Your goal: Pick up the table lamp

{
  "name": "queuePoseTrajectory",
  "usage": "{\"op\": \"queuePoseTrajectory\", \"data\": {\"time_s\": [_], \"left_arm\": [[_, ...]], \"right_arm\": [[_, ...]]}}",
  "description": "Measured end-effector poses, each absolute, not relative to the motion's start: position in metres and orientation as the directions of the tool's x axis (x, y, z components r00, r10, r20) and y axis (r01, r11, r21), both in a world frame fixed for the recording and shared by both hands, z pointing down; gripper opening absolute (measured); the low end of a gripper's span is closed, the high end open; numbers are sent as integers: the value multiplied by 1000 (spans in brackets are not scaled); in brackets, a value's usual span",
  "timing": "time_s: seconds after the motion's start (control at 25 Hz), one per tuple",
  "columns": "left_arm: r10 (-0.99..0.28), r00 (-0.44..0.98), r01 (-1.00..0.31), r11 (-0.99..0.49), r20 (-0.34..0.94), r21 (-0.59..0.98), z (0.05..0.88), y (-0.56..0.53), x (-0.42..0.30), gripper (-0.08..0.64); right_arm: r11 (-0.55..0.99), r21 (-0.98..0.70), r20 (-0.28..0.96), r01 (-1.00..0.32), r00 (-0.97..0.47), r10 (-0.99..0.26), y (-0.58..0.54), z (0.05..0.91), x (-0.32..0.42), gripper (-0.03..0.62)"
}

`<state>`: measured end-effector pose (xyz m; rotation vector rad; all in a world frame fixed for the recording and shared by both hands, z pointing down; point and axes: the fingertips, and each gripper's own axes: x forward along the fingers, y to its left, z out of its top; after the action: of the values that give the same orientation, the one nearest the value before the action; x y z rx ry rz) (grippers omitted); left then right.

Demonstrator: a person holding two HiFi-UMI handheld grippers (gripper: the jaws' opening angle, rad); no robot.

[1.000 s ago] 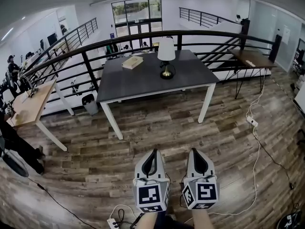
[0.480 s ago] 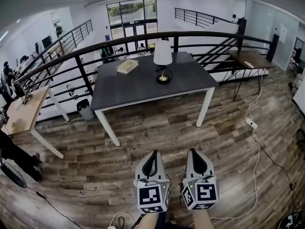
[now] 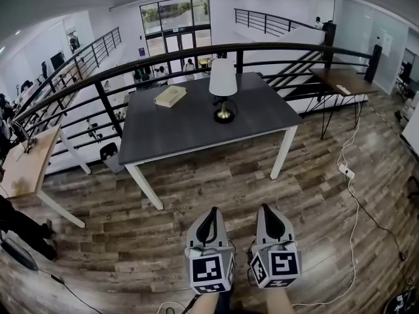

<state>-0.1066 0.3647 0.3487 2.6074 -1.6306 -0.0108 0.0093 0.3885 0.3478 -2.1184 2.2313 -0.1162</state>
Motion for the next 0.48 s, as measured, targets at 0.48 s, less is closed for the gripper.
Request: {"op": "queuePoseTrajectory", "data": {"time_s": [0.48], "left_arm": [[-899, 437, -898, -434, 36, 66, 351, 270, -122, 18]], "right_arm": [[60, -91, 14, -994, -61, -998, 296, 348, -9, -7]]}}
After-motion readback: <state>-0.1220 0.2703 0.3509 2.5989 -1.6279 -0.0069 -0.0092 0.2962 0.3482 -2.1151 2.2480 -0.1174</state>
